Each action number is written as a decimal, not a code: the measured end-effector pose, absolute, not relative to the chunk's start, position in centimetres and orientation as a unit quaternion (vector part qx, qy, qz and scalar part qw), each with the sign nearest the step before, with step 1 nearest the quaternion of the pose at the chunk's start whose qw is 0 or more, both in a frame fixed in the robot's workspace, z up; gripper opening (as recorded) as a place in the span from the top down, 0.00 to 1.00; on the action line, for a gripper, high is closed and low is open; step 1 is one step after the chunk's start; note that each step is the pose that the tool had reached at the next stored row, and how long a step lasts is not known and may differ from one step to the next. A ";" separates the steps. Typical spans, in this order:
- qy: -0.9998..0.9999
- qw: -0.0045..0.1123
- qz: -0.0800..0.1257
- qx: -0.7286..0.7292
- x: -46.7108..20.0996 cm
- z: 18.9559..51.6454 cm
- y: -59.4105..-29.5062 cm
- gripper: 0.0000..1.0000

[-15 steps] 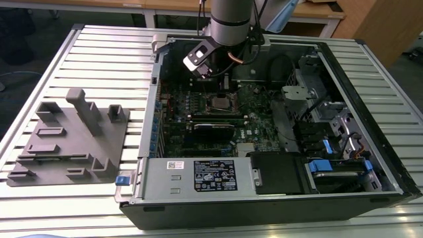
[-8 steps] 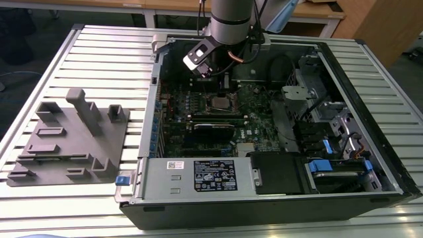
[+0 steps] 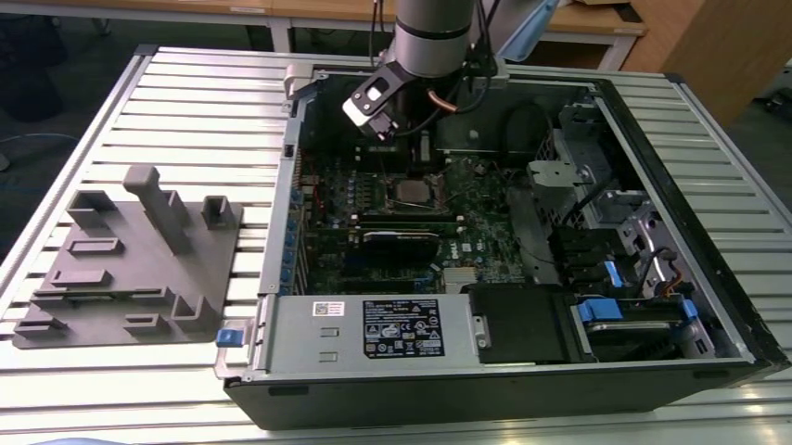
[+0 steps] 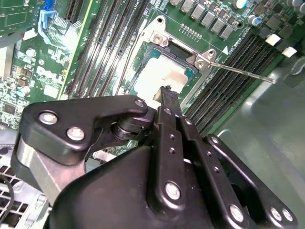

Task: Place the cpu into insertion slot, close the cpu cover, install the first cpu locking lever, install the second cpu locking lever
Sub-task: 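Close the cpu cover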

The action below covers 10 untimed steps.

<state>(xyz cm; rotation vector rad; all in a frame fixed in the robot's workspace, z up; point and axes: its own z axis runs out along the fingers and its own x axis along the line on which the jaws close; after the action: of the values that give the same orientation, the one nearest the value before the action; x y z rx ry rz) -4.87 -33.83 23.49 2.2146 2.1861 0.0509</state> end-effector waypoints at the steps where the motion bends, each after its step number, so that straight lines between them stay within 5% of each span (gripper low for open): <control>1: 0.702 0.015 0.016 0.711 -4.9 23.7 -33.8 0.89; 10: 0.702 0.015 0.016 0.711 -4.9 25.9 -33.8 0.89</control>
<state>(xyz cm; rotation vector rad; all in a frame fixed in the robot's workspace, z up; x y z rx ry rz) -4.87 -33.83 25.87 2.2146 2.1861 0.0507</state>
